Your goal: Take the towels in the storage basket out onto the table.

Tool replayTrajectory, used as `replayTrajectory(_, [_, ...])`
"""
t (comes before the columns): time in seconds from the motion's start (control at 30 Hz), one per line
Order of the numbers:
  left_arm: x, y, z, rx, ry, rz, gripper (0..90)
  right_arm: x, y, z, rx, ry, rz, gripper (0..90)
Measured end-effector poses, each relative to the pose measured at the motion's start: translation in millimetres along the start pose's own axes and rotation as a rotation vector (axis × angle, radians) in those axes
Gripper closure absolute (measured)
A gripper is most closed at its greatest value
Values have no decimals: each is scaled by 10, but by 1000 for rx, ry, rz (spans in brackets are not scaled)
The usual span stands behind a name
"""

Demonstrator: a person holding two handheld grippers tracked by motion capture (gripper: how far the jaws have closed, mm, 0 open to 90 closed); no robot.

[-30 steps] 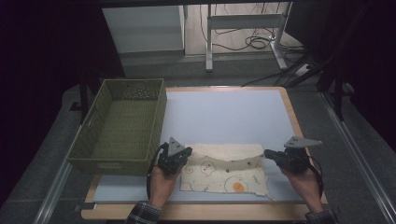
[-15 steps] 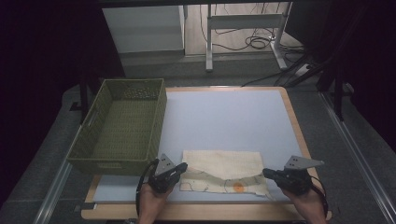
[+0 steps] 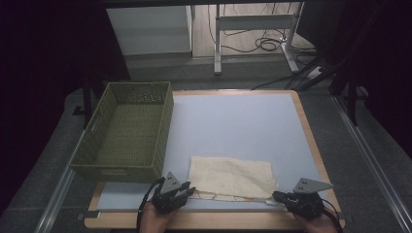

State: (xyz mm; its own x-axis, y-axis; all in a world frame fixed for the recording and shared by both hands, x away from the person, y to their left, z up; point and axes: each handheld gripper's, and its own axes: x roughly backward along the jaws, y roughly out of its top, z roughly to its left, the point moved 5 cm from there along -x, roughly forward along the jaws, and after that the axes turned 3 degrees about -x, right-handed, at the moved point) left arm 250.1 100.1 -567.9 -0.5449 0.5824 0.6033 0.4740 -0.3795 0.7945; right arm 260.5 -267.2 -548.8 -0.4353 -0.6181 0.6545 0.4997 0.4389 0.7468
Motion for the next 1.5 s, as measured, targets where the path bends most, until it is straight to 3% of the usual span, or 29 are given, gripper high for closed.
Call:
replayTrajectory(0.13, [140,-13,33,30,-4,-19,557,92,15,-44,-20,-6,-29,755])
replayTrajectory(0.27, [177,48,79,36,0,-28,558,150,102,-125,-27,-29,-47,748])
replayTrajectory(0.5, [-5,144,-24,10,-56,-15,582,62,261,-253,-38,-28,-58,744])
replayTrajectory(0.53, [-102,165,-86,-7,-91,-6,579,-26,324,-312,-36,-35,-52,738])
replayTrajectory(0.63, [-219,179,-142,-32,-118,14,585,-144,403,-401,-48,-41,-46,731])
replayTrajectory(0.73, [-288,178,-168,-51,-119,34,613,-215,446,-449,-57,-42,-42,728])
replayTrajectory(0.8, [-359,157,-190,-92,-99,67,728,-273,476,-484,-60,-43,-40,727])
replayTrajectory(0.87, [-349,171,-194,-88,-106,61,868,-294,479,-499,-65,-47,-35,727])
replayTrajectory(1.07, [-186,256,-225,-81,-117,15,883,-286,480,-537,-73,-57,-34,727])
replayTrajectory(1.17, [-121,209,-300,-87,-165,59,879,-255,507,-564,-67,-66,-42,718])
replayTrajectory(1.23, [-158,144,-323,-83,-179,90,846,-255,522,-576,-72,-67,-47,707])
replayTrajectory(1.27, [-158,144,-323,-83,-179,90,783,-255,522,-576,-72,-67,-47,707])
replayTrajectory(1.33, [-157,135,-306,-69,-184,74,630,-267,537,-592,-73,-73,-47,691])
replayTrajectory(1.4, [-98,226,-201,-24,-174,24,532,-300,579,-637,-70,-92,-51,651])
replayTrajectory(1.47, [-84,266,-160,-18,-161,12,501,-318,599,-658,-72,-99,-52,641])
replayTrajectory(1.5, [-91,349,-63,-16,-109,1,501,-343,618,-683,-72,-107,-49,630])
